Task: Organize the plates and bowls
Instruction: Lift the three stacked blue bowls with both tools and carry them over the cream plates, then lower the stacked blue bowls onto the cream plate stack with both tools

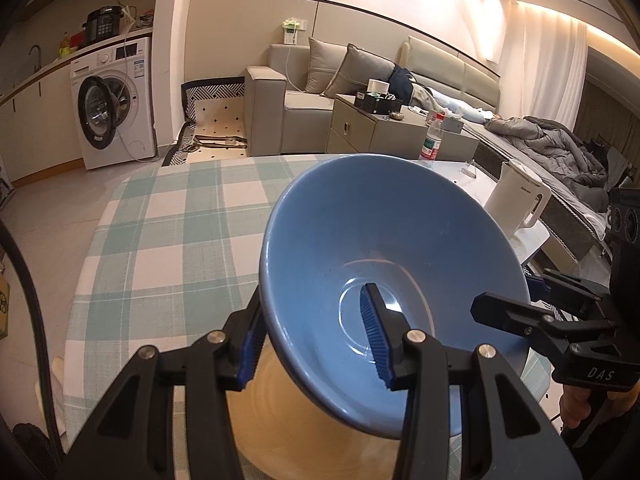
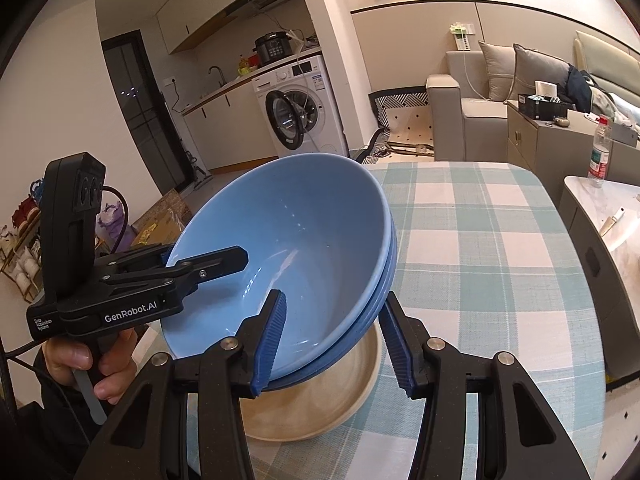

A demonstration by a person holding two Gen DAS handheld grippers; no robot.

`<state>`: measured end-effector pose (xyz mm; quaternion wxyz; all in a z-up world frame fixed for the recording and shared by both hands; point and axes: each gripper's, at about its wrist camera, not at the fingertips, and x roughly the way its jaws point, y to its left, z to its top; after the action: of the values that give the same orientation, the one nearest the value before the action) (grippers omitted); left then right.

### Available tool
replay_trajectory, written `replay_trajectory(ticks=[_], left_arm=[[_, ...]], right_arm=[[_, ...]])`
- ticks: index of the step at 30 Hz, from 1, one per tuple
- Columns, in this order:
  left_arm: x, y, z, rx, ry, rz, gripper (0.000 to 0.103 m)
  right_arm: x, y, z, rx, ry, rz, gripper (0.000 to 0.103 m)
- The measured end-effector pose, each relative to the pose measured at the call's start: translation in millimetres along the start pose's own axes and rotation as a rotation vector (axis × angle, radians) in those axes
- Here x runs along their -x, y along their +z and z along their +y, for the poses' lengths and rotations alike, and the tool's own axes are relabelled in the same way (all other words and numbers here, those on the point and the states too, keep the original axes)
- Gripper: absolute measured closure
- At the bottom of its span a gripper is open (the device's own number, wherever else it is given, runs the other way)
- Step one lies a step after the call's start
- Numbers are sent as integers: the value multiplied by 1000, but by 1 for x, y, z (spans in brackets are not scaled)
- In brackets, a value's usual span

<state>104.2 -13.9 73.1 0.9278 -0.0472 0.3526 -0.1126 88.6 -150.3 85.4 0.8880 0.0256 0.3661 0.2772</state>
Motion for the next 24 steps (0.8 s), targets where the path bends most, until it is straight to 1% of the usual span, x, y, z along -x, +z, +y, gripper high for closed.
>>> replay_trajectory(ticks=[12,24], left_arm=[[1,-13,19,31,32,19,59],[-7,-32,30,62,46,68,59]], right_arm=[[-22,-8,10,5,37,42,54],[-41,-19,13,-6,58,92,54]])
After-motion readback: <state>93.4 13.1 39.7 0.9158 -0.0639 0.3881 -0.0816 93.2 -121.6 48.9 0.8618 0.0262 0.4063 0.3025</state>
